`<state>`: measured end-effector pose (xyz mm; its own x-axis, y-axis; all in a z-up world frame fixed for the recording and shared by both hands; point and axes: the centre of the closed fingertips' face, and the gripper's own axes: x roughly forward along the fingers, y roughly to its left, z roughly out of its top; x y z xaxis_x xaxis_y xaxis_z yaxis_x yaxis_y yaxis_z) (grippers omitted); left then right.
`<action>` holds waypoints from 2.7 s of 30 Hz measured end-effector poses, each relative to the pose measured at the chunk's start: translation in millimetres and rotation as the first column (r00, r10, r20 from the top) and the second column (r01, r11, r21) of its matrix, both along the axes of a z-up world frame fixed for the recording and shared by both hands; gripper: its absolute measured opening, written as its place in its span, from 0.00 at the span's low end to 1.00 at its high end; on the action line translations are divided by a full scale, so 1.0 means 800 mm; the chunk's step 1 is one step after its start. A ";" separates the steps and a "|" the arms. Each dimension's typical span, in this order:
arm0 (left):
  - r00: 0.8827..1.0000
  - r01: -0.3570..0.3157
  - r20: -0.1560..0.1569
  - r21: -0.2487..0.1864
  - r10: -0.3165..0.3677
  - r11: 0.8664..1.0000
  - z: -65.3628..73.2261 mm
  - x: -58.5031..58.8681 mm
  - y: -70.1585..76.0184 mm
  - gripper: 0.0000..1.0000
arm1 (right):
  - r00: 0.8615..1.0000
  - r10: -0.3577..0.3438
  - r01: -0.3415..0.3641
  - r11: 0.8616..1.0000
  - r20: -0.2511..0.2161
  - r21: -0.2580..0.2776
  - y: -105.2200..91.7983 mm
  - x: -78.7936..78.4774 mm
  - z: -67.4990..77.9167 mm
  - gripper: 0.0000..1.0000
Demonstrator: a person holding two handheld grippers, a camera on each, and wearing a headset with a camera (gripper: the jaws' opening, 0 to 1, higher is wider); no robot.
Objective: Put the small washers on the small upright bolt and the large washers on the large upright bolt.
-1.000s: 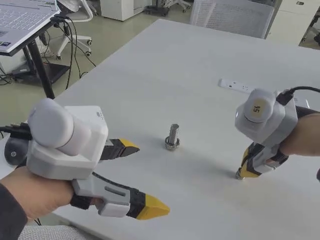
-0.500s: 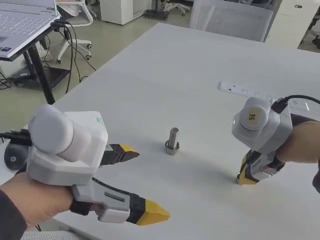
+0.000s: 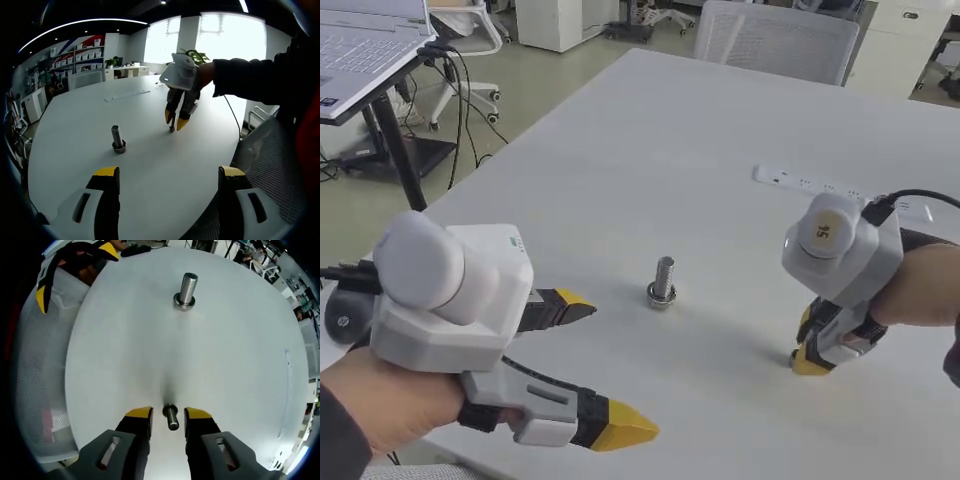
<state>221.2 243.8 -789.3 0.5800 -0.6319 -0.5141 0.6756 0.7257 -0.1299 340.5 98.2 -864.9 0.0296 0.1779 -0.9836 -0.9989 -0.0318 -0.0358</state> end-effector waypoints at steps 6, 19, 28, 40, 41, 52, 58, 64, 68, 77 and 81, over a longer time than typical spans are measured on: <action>1.000 0.002 0.003 0.000 -0.002 1.000 0.000 -0.001 0.000 0.80 | 1.000 -0.013 0.012 1.000 0.006 0.009 -0.002 -0.004 0.008 0.34; 1.000 0.006 0.010 0.000 -0.006 1.000 0.002 -0.001 -0.001 0.80 | 1.000 -0.022 0.021 0.999 0.015 0.032 0.000 -0.007 0.025 0.38; 1.000 0.010 0.013 -0.001 -0.010 1.000 0.003 0.000 -0.003 0.81 | 0.999 -0.024 0.023 0.999 0.037 0.042 -0.002 -0.006 0.039 0.38; 1.000 0.022 0.014 -0.001 -0.022 1.000 0.003 -0.001 -0.005 0.81 | 0.997 -0.037 0.033 0.998 0.068 0.061 -0.010 -0.013 0.059 0.38; 1.000 0.023 0.014 -0.002 -0.023 1.000 0.004 -0.001 -0.006 0.81 | 0.997 -0.039 0.035 0.997 0.069 0.063 -0.011 -0.014 0.060 0.38; 0.999 0.030 0.016 -0.007 -0.030 1.000 0.005 -0.001 -0.009 0.81 | 0.993 -0.080 0.070 0.990 0.084 0.121 -0.019 -0.025 0.074 0.39; 0.999 0.032 0.019 -0.009 -0.032 0.999 0.005 0.000 -0.010 0.81 | 0.990 -0.112 0.097 0.981 0.085 0.167 -0.022 -0.036 0.080 0.39; 0.999 0.034 0.021 -0.011 -0.034 0.999 0.007 0.002 -0.011 0.81 | 0.986 -0.140 0.119 0.972 0.093 0.203 -0.029 -0.048 0.086 0.40; 0.999 0.036 0.023 -0.012 -0.036 0.999 0.007 0.002 -0.012 0.81 | 0.981 -0.168 0.141 0.961 0.099 0.238 -0.032 -0.056 0.090 0.41; 0.999 0.042 0.026 -0.016 -0.042 0.999 0.009 0.003 -0.014 0.81 | 0.969 -0.227 0.189 0.936 0.099 0.297 -0.044 -0.075 0.090 0.41; 0.999 0.042 0.028 -0.020 -0.041 0.999 0.010 0.003 -0.014 0.81 | 0.951 -0.291 0.236 0.901 0.103 0.365 -0.047 -0.079 0.094 0.42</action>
